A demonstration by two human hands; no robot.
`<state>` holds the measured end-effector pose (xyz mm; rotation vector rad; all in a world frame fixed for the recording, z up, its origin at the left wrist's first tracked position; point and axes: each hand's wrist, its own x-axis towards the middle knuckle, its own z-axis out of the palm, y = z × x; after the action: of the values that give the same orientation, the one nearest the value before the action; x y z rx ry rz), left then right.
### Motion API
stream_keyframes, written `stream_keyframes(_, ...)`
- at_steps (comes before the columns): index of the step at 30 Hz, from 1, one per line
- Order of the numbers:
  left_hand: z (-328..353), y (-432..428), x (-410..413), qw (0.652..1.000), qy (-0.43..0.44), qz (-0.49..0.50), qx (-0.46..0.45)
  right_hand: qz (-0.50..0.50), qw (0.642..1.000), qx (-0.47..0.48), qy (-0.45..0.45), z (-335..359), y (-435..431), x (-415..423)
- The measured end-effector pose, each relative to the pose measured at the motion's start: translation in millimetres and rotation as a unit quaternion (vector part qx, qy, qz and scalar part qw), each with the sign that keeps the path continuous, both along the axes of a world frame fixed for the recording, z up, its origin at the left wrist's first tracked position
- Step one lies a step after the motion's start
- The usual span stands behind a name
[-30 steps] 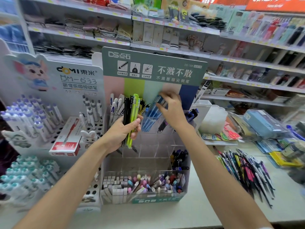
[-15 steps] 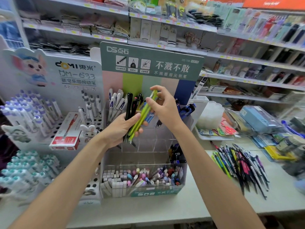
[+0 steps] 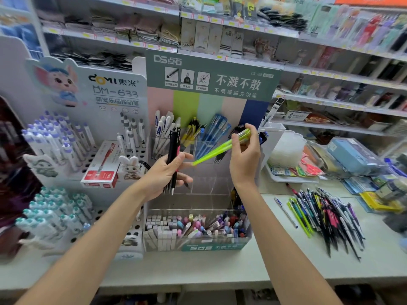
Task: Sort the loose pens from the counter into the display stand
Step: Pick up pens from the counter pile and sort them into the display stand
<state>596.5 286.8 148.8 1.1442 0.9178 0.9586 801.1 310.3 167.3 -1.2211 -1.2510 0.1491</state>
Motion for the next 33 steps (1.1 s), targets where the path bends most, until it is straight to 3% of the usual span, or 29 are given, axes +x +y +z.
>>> stream_keyframes(2, 0, -3, -4, 1.0, 0.006, -0.003, 0.005, -0.027, 0.999, 0.026, -0.025, 2, 1, 3)
stream_keyframes(4, -1, -4, -8, 1.0, 0.01, -0.003, 0.012, -0.033, 0.992, 0.054, -0.108, 0, 1, 4)
stream_keyframes(8, -4, -7, -8, 1.0, -0.01, 0.0, 0.008, 0.032, 0.97, 0.047, -0.235, -21, 6, 1)
stream_keyframes(15, -13, -6, -8, 0.999, -0.018, -0.021, 0.017, 0.112, 0.952, -0.118, -0.26, -66, 8, -7)
stream_keyframes(18, -13, -6, -9, 0.999, -0.02, -0.046, 0.019, 0.043, 0.95, -0.041, -0.306, -56, 7, -5)
stream_keyframes(21, -9, -3, -8, 0.997, -0.025, -0.076, 0.021, 0.105, 0.964, 0.037, -0.241, -16, -1, -15)
stream_keyframes(23, -5, -2, -3, 0.995, -0.015, -0.098, 0.024, 0.237, 0.959, -0.069, -0.136, 15, -6, -26)
stream_keyframes(26, 1, -1, 5, 0.992, -0.013, -0.121, 0.026, 0.361, 0.906, -0.207, -0.08, 33, -5, -34)
stream_keyframes(30, 2, 4, 2, 0.992, -0.072, -0.105, 0.016, 0.379, 0.904, -0.198, 0.025, 32, -1, -31)
stream_keyframes(33, 3, 4, -3, 0.991, -0.095, -0.095, -0.015, 0.356, 0.911, -0.203, 0.047, 30, 3, -27)
